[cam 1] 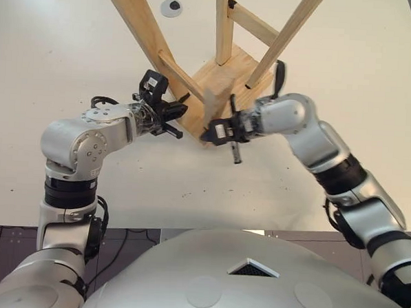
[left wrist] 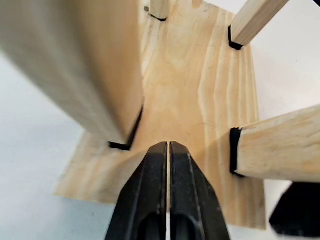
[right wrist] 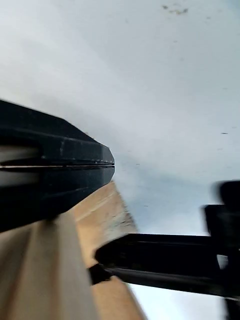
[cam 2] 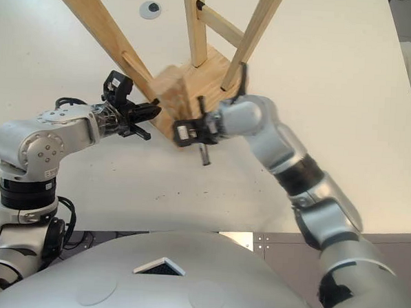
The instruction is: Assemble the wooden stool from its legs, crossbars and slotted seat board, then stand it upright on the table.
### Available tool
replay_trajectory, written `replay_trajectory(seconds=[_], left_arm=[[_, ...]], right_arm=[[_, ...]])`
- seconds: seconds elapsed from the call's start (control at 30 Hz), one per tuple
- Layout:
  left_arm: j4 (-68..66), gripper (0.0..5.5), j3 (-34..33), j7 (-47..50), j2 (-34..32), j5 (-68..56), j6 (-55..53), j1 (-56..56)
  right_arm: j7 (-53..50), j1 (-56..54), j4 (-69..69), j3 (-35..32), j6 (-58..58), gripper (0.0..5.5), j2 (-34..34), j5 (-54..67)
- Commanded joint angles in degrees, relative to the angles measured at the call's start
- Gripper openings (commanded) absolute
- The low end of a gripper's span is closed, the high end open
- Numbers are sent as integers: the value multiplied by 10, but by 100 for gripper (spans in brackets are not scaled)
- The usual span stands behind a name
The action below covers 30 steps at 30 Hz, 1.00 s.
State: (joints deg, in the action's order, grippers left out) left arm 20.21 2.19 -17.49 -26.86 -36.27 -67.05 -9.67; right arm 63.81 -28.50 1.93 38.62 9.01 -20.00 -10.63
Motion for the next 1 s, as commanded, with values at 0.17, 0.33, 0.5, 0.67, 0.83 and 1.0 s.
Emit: replay_trajectory(seconds=[0.17, 0.33, 0.5, 0.67, 0.83, 1.0], left_arm=[[-11, 4, -15, -13, -20, 30, 14, 14], [-8, 4, -22, -24, -28, 40, 25, 26], [-9, 4, -13, -29, -17, 44, 26, 18], [7, 4, -2, -35, -2, 33, 17, 15], [-13, 4, 9, -32, 14, 47, 24, 7], [-74, 4, 23, -46, -17, 93, 65, -9]], right_arm=[[95, 9, 115, -209, 192, 0, -132, 202], [37, -154, -57, -464, 275, 0, -166, 365], [-97, -252, -325, -456, 78, 0, -148, 254], [-152, -186, -482, -299, -154, 0, -74, 86], [-119, -124, -541, -249, -260, 0, 17, 67], [-35, -61, -392, -245, -224, 0, 4, 114]])
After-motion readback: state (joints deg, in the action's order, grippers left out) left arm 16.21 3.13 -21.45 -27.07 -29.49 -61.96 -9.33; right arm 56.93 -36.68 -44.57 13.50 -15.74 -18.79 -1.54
